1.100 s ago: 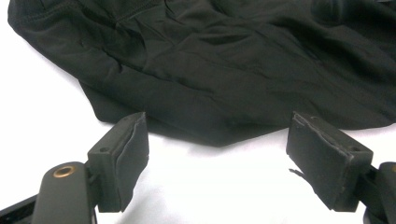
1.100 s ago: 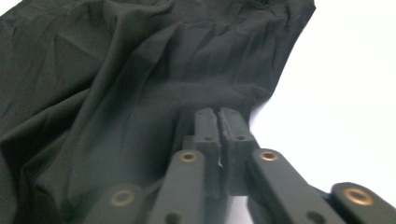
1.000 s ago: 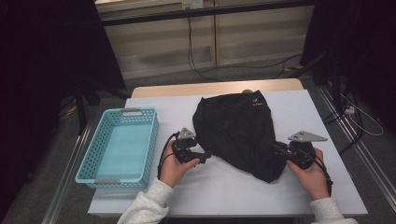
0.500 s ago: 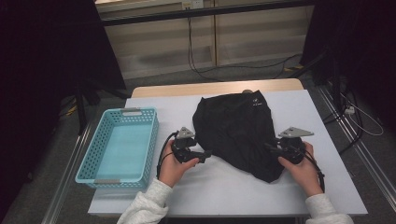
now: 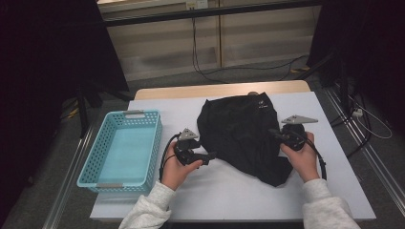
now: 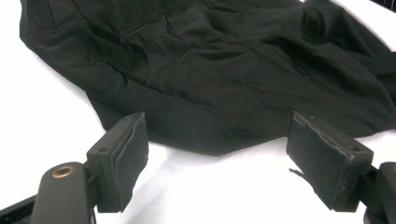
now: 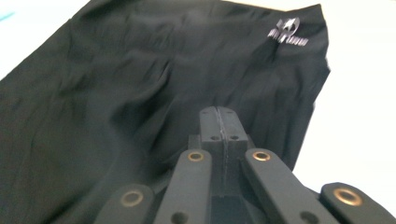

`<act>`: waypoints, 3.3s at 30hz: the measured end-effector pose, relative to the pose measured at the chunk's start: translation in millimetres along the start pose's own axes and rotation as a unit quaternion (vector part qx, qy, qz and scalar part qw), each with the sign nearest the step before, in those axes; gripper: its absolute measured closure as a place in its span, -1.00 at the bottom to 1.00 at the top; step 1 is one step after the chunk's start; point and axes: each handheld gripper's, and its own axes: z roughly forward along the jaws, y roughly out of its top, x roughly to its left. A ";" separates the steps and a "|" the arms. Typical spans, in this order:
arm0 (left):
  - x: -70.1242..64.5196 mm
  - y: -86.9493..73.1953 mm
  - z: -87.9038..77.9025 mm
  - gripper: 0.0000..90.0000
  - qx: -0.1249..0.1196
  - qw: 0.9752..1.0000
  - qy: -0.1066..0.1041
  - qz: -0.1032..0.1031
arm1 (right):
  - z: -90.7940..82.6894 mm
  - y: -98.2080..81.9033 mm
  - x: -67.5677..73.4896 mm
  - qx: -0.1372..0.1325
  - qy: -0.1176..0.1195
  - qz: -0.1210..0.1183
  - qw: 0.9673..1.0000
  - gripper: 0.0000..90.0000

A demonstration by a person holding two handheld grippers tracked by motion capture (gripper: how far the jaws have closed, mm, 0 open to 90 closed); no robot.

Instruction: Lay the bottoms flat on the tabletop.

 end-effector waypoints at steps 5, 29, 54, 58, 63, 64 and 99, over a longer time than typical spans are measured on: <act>0.7 -0.6 -0.6 -0.53 0.002 1.000 -0.003 -0.002 | 3.9 4.1 -5.8 0.012 -0.011 -0.021 1.000 1.00; -2.8 0.9 -9.0 -0.54 -0.007 1.000 0.000 -0.001 | -17.3 -10.6 11.4 0.024 -0.018 -0.027 0.999 -0.11; -4.8 0.4 -16.3 -0.63 0.001 1.000 0.007 0.002 | -25.6 -58.3 -5.1 0.062 -0.035 -0.017 0.997 -0.28; -5.9 -0.3 -15.1 -0.63 0.007 1.000 0.003 0.002 | -22.4 -54.0 4.2 0.068 -0.022 -0.010 0.997 -0.16; -6.4 -0.2 -15.6 -0.64 0.004 1.000 0.007 -0.003 | -18.9 -53.8 15.9 0.062 -0.007 -0.020 0.998 0.01; -6.2 -0.1 -15.8 -0.64 0.002 1.000 0.008 -0.006 | -18.8 -53.6 16.4 0.062 -0.007 -0.018 0.998 0.06; -1.9 -1.5 -16.7 -0.65 0.008 1.000 0.013 -0.019 | -42.4 -22.5 45.2 0.011 0.007 -0.053 0.999 -0.16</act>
